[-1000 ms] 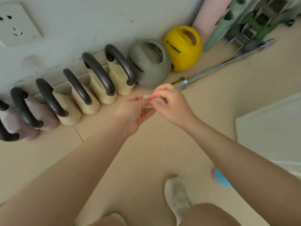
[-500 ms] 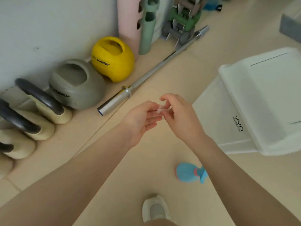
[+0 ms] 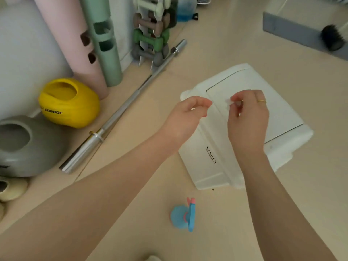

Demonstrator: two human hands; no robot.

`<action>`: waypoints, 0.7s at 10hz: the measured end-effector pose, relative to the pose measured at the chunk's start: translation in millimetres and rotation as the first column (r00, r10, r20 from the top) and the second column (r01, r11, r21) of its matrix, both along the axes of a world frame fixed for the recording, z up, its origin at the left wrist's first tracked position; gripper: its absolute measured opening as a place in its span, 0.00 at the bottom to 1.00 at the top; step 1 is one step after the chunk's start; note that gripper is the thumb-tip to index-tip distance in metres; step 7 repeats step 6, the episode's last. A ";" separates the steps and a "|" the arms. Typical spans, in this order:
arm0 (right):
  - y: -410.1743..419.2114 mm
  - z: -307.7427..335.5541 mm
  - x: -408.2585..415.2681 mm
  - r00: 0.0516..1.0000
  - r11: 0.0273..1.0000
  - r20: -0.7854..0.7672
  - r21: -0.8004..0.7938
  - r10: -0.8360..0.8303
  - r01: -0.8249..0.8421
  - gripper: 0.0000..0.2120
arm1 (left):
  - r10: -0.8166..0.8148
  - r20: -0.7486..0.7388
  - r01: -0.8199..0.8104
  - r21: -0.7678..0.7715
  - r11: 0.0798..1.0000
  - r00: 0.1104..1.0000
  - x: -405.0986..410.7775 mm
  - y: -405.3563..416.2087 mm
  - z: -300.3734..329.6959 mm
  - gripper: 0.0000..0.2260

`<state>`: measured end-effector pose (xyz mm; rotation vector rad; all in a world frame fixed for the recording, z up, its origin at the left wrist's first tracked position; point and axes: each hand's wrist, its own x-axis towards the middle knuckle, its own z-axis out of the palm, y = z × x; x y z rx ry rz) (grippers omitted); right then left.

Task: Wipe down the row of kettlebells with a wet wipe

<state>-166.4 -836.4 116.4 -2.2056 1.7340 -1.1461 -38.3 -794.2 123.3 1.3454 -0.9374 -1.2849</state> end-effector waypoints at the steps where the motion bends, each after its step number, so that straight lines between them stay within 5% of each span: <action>1: -9.7 -11.1 -14.8 0.980 0.985 -0.172 0.117 -0.104 0.125 0.11 | -0.040 0.082 0.038 0.025 0.999 0.996 -11.8 -7.4 -6.5 0.09; 3: -24.1 -31.8 -19.5 0.903 0.922 -0.428 0.331 -0.042 0.200 0.15 | -0.001 0.068 -0.005 0.082 0.997 0.998 -10.0 -8.4 -23.8 0.08; 7: -17.9 -30.1 17.8 0.908 0.992 -0.410 0.118 0.082 -0.036 0.13 | 0.131 0.082 -0.137 0.078 0.987 0.988 22.8 -6.5 -34.8 0.09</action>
